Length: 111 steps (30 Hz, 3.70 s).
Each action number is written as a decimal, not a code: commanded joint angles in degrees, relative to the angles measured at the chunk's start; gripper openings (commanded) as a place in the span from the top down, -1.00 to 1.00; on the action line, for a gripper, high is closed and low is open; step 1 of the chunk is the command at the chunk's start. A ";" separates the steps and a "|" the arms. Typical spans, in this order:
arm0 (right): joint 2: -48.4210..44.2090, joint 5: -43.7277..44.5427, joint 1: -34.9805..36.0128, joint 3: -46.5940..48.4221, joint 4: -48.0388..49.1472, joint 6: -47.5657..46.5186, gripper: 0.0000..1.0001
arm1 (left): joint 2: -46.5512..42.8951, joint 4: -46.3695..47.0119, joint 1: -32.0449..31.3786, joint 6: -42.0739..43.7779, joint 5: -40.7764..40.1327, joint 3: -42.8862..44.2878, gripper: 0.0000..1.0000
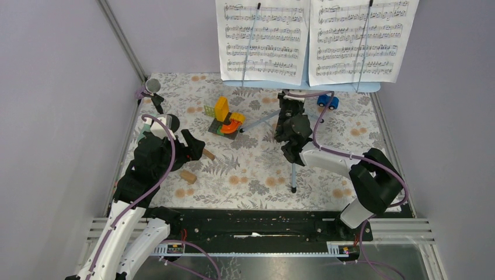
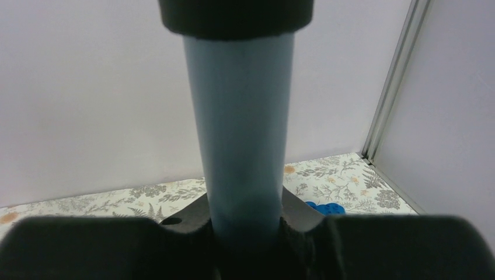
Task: Pack up the instrument practice props
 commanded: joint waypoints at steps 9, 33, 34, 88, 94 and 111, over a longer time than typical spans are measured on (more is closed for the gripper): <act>2.02 -7.20 -4.40 6.21 7.11 12.18 1.00 | 0.31 2.47 0.32 0.27 -0.62 -0.23 -0.79; 9.17 -3.72 1.52 5.62 13.54 9.16 -0.06 | 0.48 2.36 0.27 0.10 -2.46 -0.23 -0.97; 7.28 -4.56 1.54 3.27 13.50 9.59 -0.16 | 0.55 2.34 0.29 0.10 -2.51 -0.23 -0.98; -48.71 -39.56 1.54 6.03 -121.23 59.23 -0.99 | 3.82 -16.85 0.26 -0.74 -0.33 22.32 -0.98; -53.11 -46.32 1.54 14.70 -116.59 52.37 -0.99 | 10.62 -22.90 0.27 2.38 7.26 46.05 -0.98; -23.29 -48.50 1.52 59.72 -112.52 50.20 -0.99 | 36.07 -8.65 0.26 -0.75 15.08 76.00 -0.86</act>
